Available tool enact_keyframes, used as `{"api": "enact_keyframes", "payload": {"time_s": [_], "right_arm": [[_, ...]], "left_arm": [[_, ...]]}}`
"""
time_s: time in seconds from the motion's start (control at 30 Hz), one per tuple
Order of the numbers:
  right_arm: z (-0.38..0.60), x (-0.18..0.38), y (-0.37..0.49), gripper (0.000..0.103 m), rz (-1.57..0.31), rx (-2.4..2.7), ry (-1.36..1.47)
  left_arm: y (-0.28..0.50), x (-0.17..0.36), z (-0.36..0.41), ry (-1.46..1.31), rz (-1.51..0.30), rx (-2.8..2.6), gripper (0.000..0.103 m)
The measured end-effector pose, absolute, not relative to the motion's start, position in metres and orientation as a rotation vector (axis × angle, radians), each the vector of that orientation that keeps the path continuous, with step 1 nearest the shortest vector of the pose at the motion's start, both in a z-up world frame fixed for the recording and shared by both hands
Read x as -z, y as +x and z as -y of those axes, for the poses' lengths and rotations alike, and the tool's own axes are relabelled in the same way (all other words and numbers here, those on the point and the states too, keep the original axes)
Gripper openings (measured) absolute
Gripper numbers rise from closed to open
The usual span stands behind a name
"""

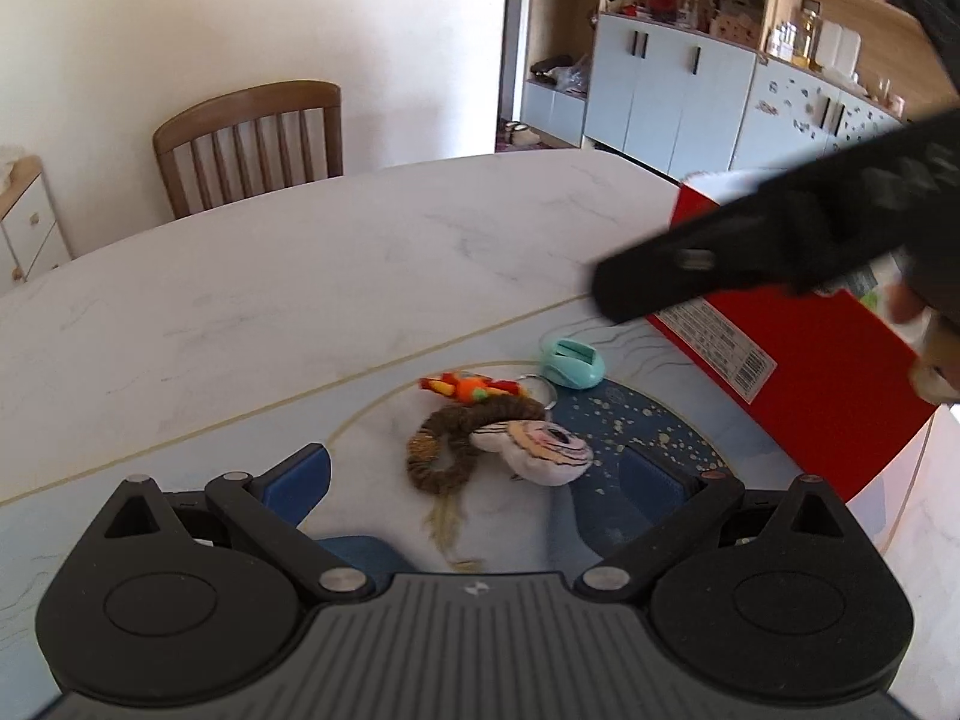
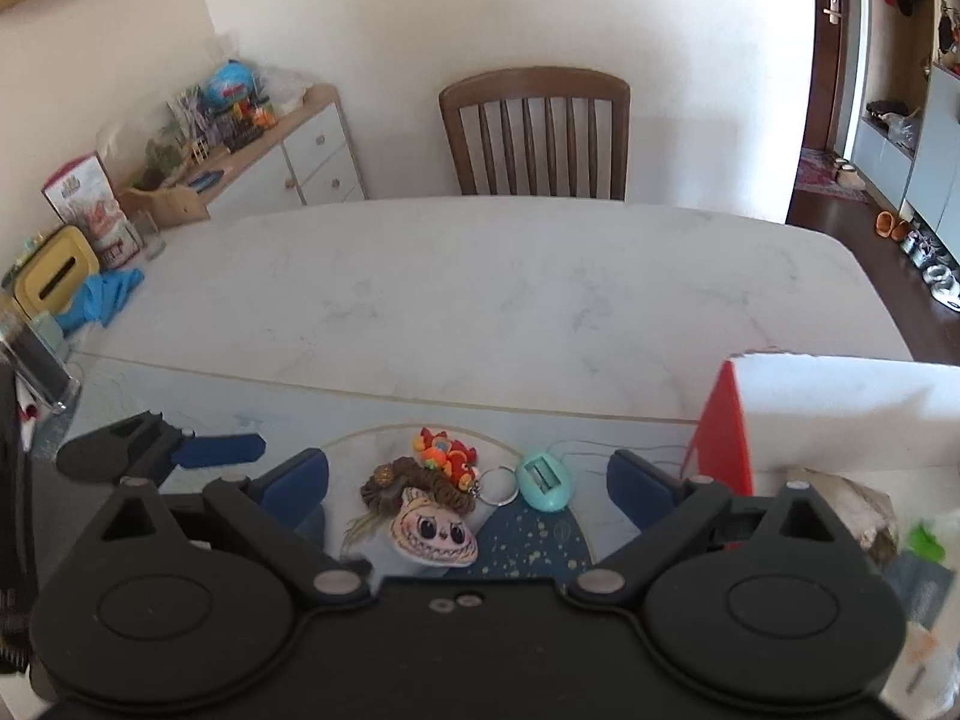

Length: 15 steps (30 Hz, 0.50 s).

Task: Organize objects
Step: 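Grasp the plush doll-face keychain with left tool while right tool grasps the teal clip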

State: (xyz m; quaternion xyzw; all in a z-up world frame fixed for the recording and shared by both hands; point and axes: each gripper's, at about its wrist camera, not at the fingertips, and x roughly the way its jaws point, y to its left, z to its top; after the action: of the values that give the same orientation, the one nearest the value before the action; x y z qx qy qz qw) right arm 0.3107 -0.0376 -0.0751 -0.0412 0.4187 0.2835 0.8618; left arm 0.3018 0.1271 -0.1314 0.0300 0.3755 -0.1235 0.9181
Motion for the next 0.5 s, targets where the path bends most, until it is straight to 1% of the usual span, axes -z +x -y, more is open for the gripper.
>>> {"api": "enact_keyframes", "payload": {"time_s": [0.07,0.17,0.33,0.4,0.47,0.5], "right_arm": [[0.033,0.081,0.319,0.098,-0.895,-0.592,-0.104],[0.028,0.094,0.33,0.095,-0.934,-0.584,-0.125],[0.025,0.112,0.343,0.086,-0.992,-0.576,-0.157],[0.023,0.118,0.347,0.079,-1.012,-0.563,-0.178],[0.022,0.123,0.351,0.075,-1.031,-0.557,-0.188],[0.022,0.124,0.353,0.073,-1.039,-0.556,-0.191]], "left_arm": [[0.304,0.136,-0.12,0.071,-0.771,0.256,0.103],[0.307,0.142,-0.111,0.083,-0.77,0.256,0.103],[0.313,0.152,-0.101,0.102,-0.762,0.253,0.102],[0.315,0.156,-0.099,0.106,-0.76,0.242,0.102],[0.316,0.158,-0.098,0.103,-0.76,0.239,0.101],[0.316,0.159,-0.098,0.101,-0.761,0.239,0.099]]}}
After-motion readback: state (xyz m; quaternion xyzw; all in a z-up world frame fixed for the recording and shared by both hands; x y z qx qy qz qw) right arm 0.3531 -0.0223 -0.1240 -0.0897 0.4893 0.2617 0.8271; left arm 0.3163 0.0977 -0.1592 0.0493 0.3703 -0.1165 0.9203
